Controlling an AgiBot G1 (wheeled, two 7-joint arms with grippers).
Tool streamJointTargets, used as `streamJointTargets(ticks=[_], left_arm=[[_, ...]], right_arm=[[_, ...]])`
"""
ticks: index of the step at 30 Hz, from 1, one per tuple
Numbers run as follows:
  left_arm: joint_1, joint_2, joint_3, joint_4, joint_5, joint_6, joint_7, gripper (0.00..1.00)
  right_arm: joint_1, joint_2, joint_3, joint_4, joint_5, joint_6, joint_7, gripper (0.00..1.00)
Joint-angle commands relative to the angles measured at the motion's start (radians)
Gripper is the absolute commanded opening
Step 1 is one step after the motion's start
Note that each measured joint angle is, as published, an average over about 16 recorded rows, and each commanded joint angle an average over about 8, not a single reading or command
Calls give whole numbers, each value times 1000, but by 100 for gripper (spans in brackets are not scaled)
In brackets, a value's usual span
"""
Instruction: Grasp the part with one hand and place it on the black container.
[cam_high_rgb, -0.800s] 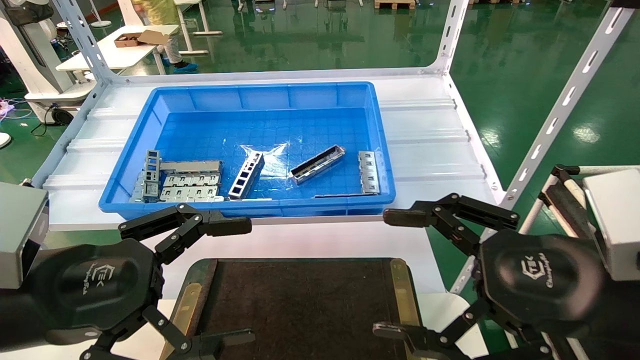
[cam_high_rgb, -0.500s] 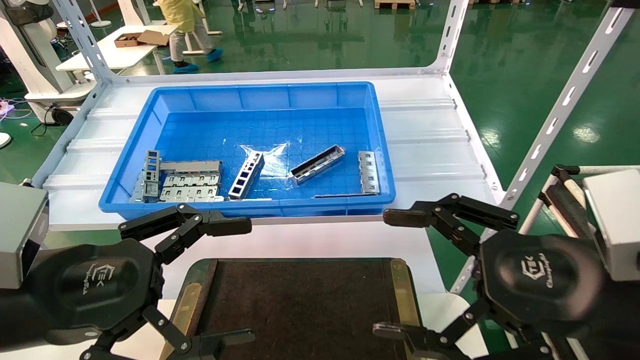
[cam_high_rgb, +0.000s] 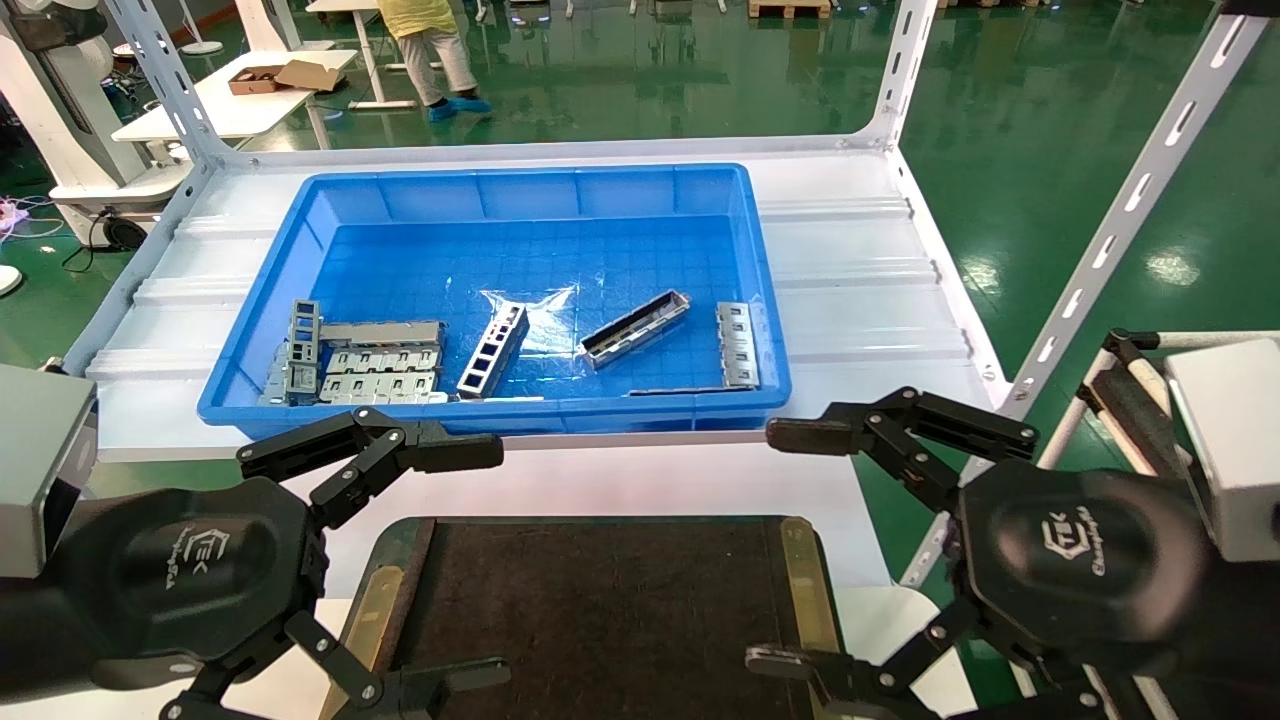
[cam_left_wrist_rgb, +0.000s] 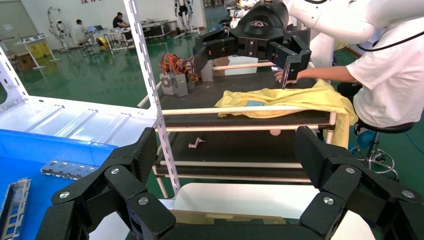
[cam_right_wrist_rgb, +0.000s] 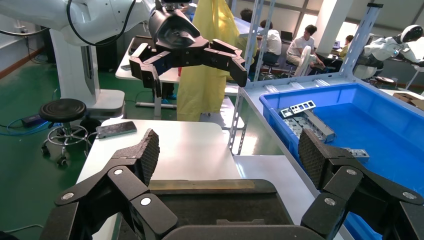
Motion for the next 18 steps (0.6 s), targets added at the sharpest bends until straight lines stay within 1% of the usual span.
streamJointTargets(ticks=[1, 18], left_arm=[[0, 0, 0, 0, 0, 0, 0, 100], [0, 0, 0, 0, 0, 0, 0, 100]], right_arm=[[0, 0, 0, 0, 0, 0, 0, 100], [0, 0, 0, 0, 0, 0, 0, 100]])
